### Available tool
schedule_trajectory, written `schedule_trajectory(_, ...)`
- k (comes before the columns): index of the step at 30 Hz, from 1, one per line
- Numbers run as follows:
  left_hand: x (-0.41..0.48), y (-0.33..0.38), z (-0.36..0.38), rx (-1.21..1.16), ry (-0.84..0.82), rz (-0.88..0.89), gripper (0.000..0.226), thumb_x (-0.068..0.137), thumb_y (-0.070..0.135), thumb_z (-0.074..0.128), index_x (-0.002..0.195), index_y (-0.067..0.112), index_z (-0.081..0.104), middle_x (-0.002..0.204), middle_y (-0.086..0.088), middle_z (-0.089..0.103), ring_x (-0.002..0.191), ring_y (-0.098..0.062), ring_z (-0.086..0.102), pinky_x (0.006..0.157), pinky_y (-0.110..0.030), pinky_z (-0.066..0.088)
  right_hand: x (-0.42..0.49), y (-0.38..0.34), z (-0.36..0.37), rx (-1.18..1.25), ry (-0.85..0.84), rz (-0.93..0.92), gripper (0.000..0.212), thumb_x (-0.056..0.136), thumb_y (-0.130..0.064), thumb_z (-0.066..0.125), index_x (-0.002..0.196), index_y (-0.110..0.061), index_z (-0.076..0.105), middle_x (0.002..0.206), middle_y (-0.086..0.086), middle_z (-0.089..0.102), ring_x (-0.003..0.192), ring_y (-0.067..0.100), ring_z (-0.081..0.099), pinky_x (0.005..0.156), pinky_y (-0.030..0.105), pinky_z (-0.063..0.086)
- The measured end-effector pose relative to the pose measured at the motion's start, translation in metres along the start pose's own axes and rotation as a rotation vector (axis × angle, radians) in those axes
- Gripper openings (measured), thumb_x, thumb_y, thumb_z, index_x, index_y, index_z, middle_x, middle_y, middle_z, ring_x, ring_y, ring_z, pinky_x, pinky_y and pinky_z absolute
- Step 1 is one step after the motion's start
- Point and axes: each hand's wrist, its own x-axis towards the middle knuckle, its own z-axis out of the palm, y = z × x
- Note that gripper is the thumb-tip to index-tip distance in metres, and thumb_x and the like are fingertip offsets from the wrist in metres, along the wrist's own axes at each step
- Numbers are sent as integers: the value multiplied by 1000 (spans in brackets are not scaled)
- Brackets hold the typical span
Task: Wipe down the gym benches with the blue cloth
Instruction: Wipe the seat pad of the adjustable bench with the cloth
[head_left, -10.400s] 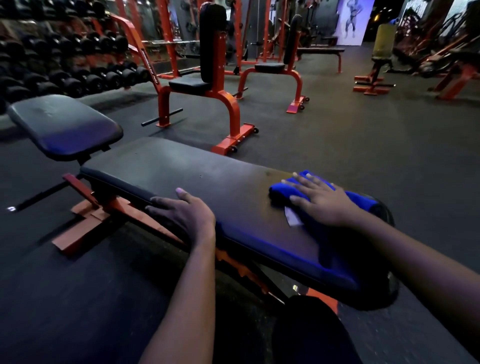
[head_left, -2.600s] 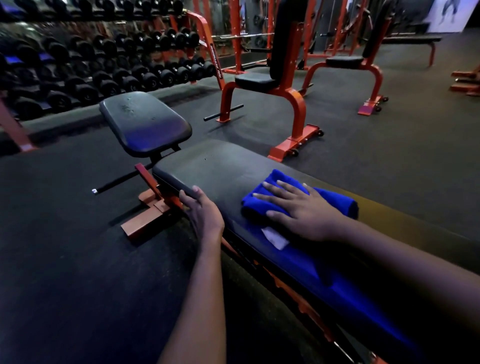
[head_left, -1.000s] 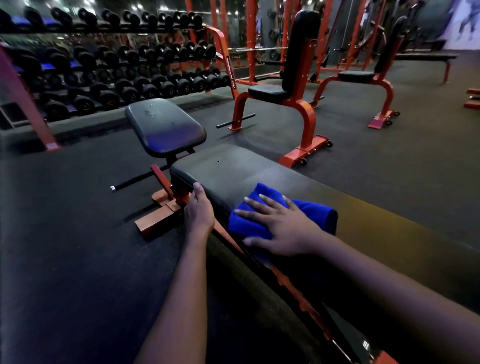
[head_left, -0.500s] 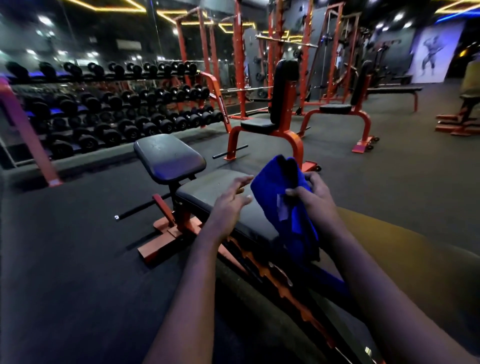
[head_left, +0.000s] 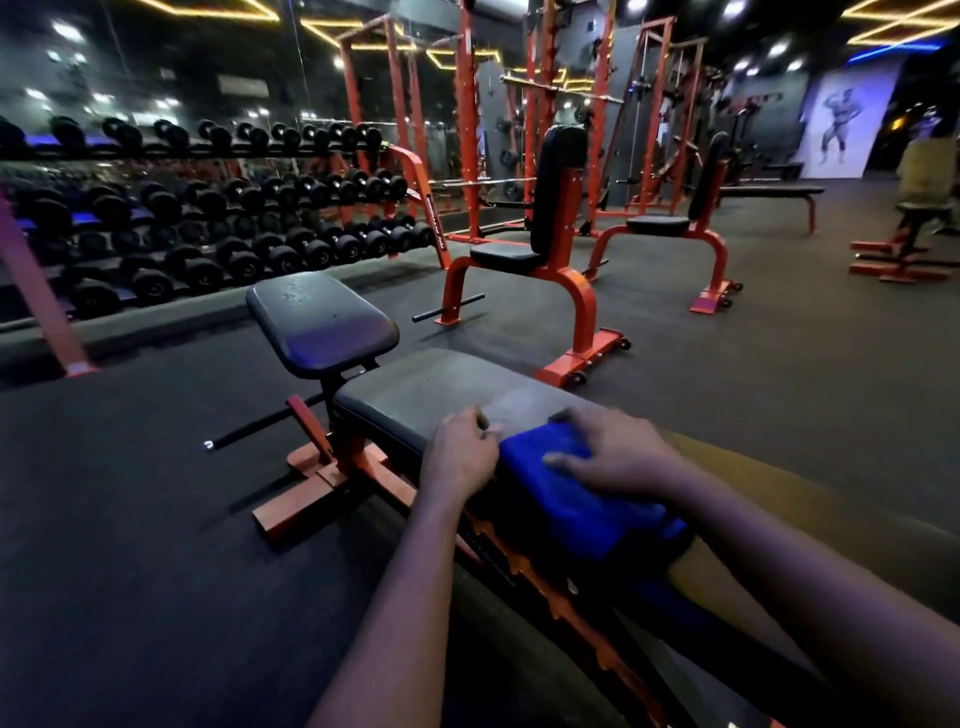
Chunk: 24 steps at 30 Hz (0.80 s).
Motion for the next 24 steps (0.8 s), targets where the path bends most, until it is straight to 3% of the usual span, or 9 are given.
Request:
schedule_trajectory(2,6,-24,5,70,116,-29,26,96,32,53,110,13,64,119,-15,62,116,-32,51,99,-37,43,1,4,25,-114,-175,-139,67,90,-75,35,150,-55,12,165,-12,4,152,19,2,119,57,5)
schedule_trajectory(4,11,-45,8,78,212,-88,33,98,32,49,122,11,61,135,-14,52,127,-32,41,106,-38,36,11,11,39,-116,-184,-149,68,85,-82,24,146,-63,-1,162,-19,-12,151,15,-15,116,63,-3)
schedule_trajectory(9,31,-78,25,-22,313,-178,52,102,31,42,148,8,37,160,-18,19,147,-32,16,119,-39,11,60,11,48,-109,-113,-47,67,85,-83,19,146,-63,-1,163,-18,-9,151,15,-13,115,67,3)
schedule_trajectory(16,34,-87,47,-177,417,-119,52,104,24,38,152,7,27,162,-16,10,149,-29,9,117,-27,0,157,8,45,-52,-104,119,65,93,-74,23,151,-53,5,165,-10,-4,152,25,-3,112,70,5)
schedule_trajectory(22,35,-88,51,-220,455,-97,51,104,21,39,152,7,28,162,-14,11,150,-29,9,118,-30,3,105,34,46,-178,-115,-243,55,94,-70,19,145,-63,1,162,-23,-8,151,12,-6,120,53,5)
schedule_trajectory(24,34,-89,52,-229,461,-103,52,104,23,38,153,9,28,163,-12,11,150,-27,8,118,-29,3,98,45,41,-146,-158,-237,52,93,-70,19,142,-67,1,161,-25,-9,150,8,-9,120,53,3)
